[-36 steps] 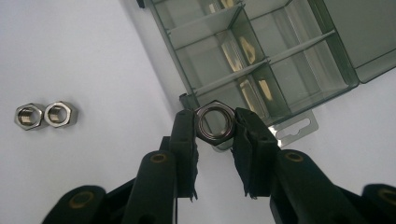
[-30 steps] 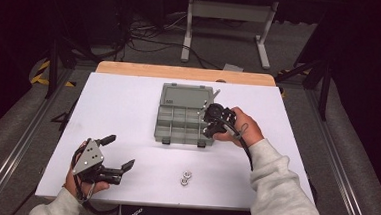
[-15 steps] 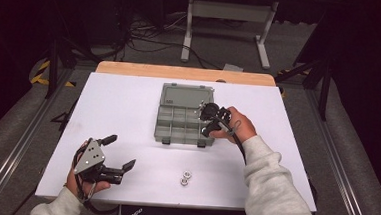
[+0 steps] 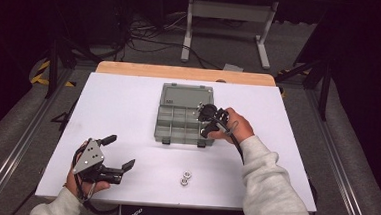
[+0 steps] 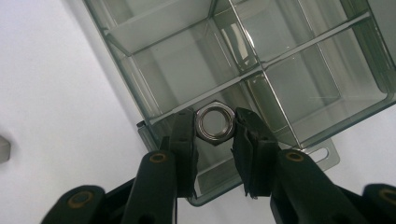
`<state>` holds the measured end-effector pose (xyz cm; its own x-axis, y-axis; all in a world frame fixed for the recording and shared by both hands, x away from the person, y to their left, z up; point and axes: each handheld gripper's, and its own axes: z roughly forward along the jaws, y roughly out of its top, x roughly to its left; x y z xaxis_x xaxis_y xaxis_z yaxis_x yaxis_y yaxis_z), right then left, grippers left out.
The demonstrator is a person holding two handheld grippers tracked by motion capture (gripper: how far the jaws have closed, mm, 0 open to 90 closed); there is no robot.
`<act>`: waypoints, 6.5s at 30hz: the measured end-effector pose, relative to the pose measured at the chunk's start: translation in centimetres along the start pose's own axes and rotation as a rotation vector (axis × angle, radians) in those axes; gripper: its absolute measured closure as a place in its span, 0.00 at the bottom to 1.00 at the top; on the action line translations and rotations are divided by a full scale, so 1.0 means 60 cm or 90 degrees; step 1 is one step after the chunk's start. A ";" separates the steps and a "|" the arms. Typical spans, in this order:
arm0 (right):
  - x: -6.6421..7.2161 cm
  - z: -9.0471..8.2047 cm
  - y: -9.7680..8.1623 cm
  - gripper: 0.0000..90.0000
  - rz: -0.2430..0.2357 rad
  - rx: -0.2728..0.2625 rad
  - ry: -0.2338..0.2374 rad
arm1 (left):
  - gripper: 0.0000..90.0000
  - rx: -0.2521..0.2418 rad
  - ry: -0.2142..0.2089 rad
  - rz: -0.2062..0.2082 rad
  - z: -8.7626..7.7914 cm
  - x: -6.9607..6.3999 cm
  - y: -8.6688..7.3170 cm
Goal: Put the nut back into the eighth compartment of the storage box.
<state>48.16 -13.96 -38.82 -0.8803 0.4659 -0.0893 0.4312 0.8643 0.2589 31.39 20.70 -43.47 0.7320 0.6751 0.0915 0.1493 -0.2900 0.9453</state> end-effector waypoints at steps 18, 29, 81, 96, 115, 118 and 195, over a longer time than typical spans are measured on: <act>0.037 -0.064 -0.040 0.62 -0.002 -0.117 -0.006 | 0.07 0.000 0.004 -0.001 -0.001 0.000 0.001; 0.117 -0.081 -0.084 0.45 -0.066 -0.155 0.008 | 0.06 -0.001 0.008 0.003 -0.004 0.000 0.001; 0.193 0.030 -0.029 0.78 -0.183 0.022 0.085 | 0.05 0.010 -0.003 0.009 0.001 -0.001 0.000; 0.178 0.001 -0.035 0.78 -0.172 0.000 0.071 | 0.05 0.008 -0.001 0.009 -0.001 0.000 0.000; 0.127 -0.060 -0.045 0.78 -0.135 -0.028 0.021 | 0.05 0.008 -0.001 0.009 -0.002 0.001 -0.001; 0.121 -0.063 -0.045 0.78 -0.130 -0.031 0.020 | 0.05 0.008 0.000 0.009 -0.002 0.001 -0.001; -0.017 -0.006 -0.006 0.69 -0.005 -0.009 -0.017 | 0.05 0.013 -0.013 0.000 0.000 0.005 -0.004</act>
<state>48.83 -14.82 -38.45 -0.8781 0.4639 -0.1175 0.4208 0.8655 0.2718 31.58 21.00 -43.67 0.7459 0.6607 0.0844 0.1633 -0.3042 0.9385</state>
